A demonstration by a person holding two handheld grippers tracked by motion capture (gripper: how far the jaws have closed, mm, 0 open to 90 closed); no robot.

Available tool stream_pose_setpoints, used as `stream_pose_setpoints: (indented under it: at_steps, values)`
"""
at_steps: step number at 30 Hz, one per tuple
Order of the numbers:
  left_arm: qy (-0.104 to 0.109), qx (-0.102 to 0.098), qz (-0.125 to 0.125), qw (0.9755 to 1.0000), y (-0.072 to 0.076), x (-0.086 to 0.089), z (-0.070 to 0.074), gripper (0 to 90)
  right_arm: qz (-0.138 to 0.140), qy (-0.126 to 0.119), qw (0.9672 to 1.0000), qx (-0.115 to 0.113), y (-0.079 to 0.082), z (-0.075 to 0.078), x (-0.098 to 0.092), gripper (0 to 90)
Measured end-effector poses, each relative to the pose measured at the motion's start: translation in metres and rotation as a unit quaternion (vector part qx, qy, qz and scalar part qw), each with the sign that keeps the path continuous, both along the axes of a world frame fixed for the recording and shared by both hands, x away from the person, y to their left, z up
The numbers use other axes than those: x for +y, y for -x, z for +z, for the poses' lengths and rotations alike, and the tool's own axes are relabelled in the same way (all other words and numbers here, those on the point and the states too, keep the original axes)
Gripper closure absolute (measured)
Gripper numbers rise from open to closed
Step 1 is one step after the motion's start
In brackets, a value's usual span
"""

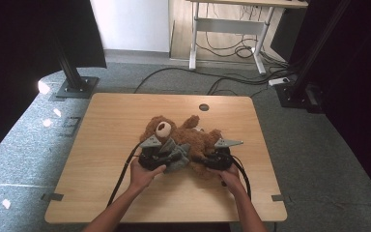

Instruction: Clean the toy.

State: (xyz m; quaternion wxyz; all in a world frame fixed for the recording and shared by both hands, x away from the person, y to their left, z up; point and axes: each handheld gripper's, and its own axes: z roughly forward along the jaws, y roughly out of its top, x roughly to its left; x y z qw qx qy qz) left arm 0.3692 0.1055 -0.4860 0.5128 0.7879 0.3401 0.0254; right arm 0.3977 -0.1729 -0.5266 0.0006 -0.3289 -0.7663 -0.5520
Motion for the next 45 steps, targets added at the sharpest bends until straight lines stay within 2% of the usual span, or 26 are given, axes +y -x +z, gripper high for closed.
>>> stream_pose_setpoints:
  at_steps: [2, 5, 8, 12, 16, 19, 20, 21, 25, 27, 29, 33, 36, 39, 41, 42, 45]
  values:
    - [-0.003, 0.002, 0.001, 1.0, -0.002, -0.003, -0.003, 68.3, -0.002, 0.0, 1.0, 0.003, 0.0, 0.0, -0.001, 72.0]
    - [0.001, 0.003, 0.013, 0.9999, -0.005, 0.006, -0.004, 68.3, -0.001, -0.002, 1.0, 0.003, 0.001, 0.0, -0.003, 72.5]
    - [-0.004, -0.008, 0.039, 0.9992, -0.008, 0.022, -0.002, 68.4, 0.009, 0.001, 1.0, 0.001, 0.002, 0.0, -0.002, 72.8]
    - [0.006, 0.005, 0.077, 0.997, -0.019, 0.053, -0.006, 68.5, 0.017, 0.0, 0.9999, 0.001, 0.002, 0.0, -0.003, 72.8]
    - [0.006, 0.003, 0.099, 0.995, -0.024, 0.074, -0.009, 68.5, 0.021, -0.001, 0.9998, 0.002, 0.003, 0.0, -0.004, 72.8]
    - [0.002, 0.001, 0.122, 0.9925, -0.026, 0.089, -0.01, 68.5, 0.022, -0.002, 0.9997, 0.002, 0.003, 0.0, -0.005, 72.8]
    - [0.001, 0.01, 0.145, 0.9894, -0.03, 0.105, -0.012, 68.5, 0.025, -0.004, 0.9997, 0.002, 0.004, -0.001, -0.008, 72.8]
    - [0.001, 0.01, 0.145, 0.9894, -0.03, 0.105, -0.012, 68.5, 0.025, -0.004, 0.9997, 0.002, 0.004, -0.001, -0.008, 72.8]
    - [0.001, 0.03, 0.175, 0.9841, -0.037, 0.129, -0.02, 68.5, 0.021, -0.006, 0.9998, 0.001, 0.004, -0.001, -0.014, 72.6]
    - [0.004, 0.039, 0.18, 0.983, -0.037, 0.135, -0.024, 68.4, 0.021, -0.005, 0.9998, -0.001, 0.005, -0.001, -0.015, 72.5]
    - [0.008, 0.04, 0.178, 0.9832, -0.036, 0.136, -0.025, 68.4, 0.02, -0.003, 0.9998, -0.003, 0.005, -0.001, -0.014, 72.0]
    - [0.008, 0.037, 0.163, 0.9859, -0.032, 0.131, -0.023, 68.3, 0.012, -0.002, 0.9999, -0.006, 0.006, 0.0, -0.015, 68.7]
    - [0.008, 0.033, 0.155, 0.9874, -0.029, 0.128, -0.018, 68.1, -0.005, 0.004, 0.9999, -0.01, 0.007, 0.003, -0.016, 61.0]
    - [0.007, 0.034, 0.148, 0.9884, -0.028, 0.126, -0.016, 67.9, -0.029, 0.015, 0.999, -0.03, 0.012, 0.01, -0.02, 49.9]
    - [0.006, 0.037, 0.144, 0.9888, -0.027, 0.125, -0.017, 67.8, -0.047, 0.003, 0.9979, -0.044, 0.015, 0.018, -0.026, 46.1]
    - [0.004, 0.037, 0.141, 0.9893, -0.026, 0.123, -0.017, 67.7, -0.063, -0.001, 0.9962, -0.059, 0.018, 0.03, -0.031, 42.9]
    - [0.002, 0.038, 0.139, 0.9895, -0.026, 0.121, -0.018, 67.7, -0.075, -0.002, 0.9948, -0.07, 0.019, 0.038, -0.034, 41.1]
